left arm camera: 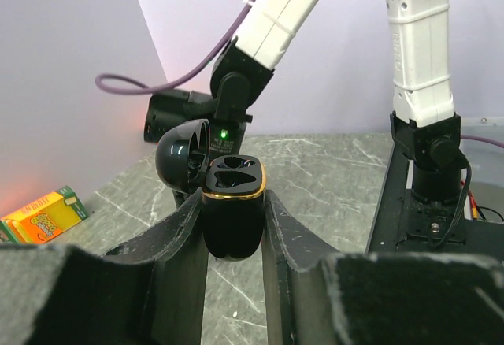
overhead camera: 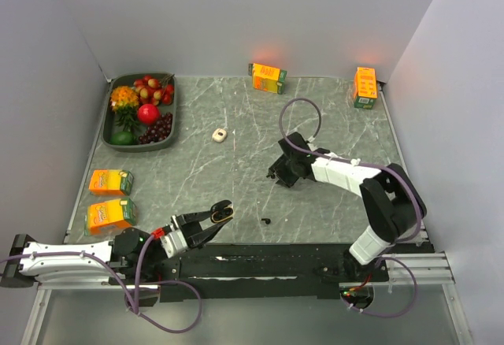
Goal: Insert the wireless bluetooth earbuds into the charging case
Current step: Pick up the earbud from the center of the board.
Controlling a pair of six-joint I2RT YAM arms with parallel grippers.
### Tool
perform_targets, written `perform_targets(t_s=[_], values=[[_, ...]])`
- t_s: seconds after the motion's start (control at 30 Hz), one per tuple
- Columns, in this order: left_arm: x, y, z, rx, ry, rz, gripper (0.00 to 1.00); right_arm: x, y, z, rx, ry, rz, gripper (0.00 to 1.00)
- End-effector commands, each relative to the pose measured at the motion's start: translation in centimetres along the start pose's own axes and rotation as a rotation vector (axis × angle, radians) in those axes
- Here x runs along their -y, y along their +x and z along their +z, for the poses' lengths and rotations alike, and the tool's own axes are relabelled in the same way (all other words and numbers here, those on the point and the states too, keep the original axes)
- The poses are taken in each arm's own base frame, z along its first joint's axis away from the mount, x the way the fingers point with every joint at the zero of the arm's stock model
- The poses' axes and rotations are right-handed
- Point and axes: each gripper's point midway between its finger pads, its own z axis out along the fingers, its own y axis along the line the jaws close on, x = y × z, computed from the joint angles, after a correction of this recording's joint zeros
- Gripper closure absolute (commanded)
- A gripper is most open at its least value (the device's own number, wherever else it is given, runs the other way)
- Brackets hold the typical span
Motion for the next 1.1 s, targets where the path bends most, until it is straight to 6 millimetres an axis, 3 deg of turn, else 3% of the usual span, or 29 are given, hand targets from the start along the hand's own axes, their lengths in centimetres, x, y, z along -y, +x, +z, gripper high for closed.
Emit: perform_targets(t_s=[0.0,0.47,0.87,0.97,1.07], values=[[-0.9,-2.2,0.3,0.064,-0.041,-0.038,0.99,-0.3,-0.8,0.9,0.036,0.065,0.007,0.5],[-1.1,-1.9,0.1,0.056,-0.049,-0.038,0.99,0.2,-2.0,2.8,0.06,0.142,-0.002,0.55],[-0.9,-1.7,0.2,0.045,-0.043,-0.04,0.99,1.0,-2.1,3.2,0.046,0.163,-0.038,0.82],[-0.8,-1.6,0.2,0.04,-0.039,-0.043,0.99,0.9,-2.4,2.8,0.058,0.155,-0.08,1.0],[-0.9,-1.6,0.2,0.034,-0.042,-0.043,0.99,-0.2,-3.6,1.0,0.119,0.134,-0.18,1.0]])
